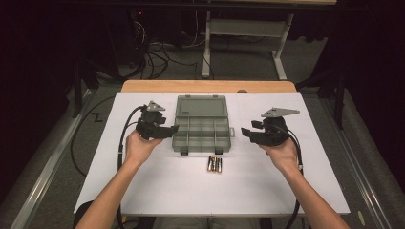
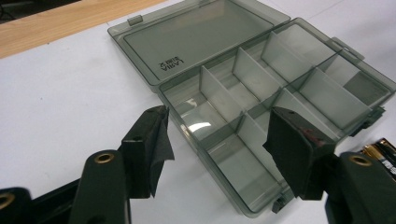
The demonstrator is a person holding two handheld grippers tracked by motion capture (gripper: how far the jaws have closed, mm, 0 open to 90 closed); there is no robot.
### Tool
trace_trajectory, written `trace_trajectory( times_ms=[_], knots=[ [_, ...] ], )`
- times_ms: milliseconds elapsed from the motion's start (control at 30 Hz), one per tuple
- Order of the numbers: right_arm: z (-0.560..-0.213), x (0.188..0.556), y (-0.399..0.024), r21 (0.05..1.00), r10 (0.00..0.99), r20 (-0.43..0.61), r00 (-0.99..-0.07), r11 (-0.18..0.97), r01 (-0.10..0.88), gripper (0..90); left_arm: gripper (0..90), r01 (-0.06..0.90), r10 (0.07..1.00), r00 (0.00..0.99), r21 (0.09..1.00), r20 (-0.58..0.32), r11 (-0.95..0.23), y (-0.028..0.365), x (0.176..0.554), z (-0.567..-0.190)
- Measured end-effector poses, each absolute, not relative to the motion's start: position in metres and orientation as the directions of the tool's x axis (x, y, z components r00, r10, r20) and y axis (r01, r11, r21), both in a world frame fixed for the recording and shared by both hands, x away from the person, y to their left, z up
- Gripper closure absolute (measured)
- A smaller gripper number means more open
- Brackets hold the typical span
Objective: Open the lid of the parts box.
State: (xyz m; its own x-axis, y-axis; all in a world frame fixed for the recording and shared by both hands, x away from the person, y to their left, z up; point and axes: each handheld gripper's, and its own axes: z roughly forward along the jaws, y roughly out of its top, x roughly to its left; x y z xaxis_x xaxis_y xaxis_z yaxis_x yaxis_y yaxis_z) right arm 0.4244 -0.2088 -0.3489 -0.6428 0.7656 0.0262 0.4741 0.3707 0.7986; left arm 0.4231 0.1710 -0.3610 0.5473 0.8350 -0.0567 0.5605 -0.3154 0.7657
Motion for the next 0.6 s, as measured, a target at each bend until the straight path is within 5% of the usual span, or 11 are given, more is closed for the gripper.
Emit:
trace_trajectory(
  times_ms=[600],
  knots=[
    [-0.351, 0.397, -0.247, 0.866, 0.768, 0.039, -0.640, 0.294, 0.405, 45.5, 38.9, 0.496, 0.808, 0.583, 0.825, -0.084, -0.272, 0.181, 0.389, -0.366]
  ],
)
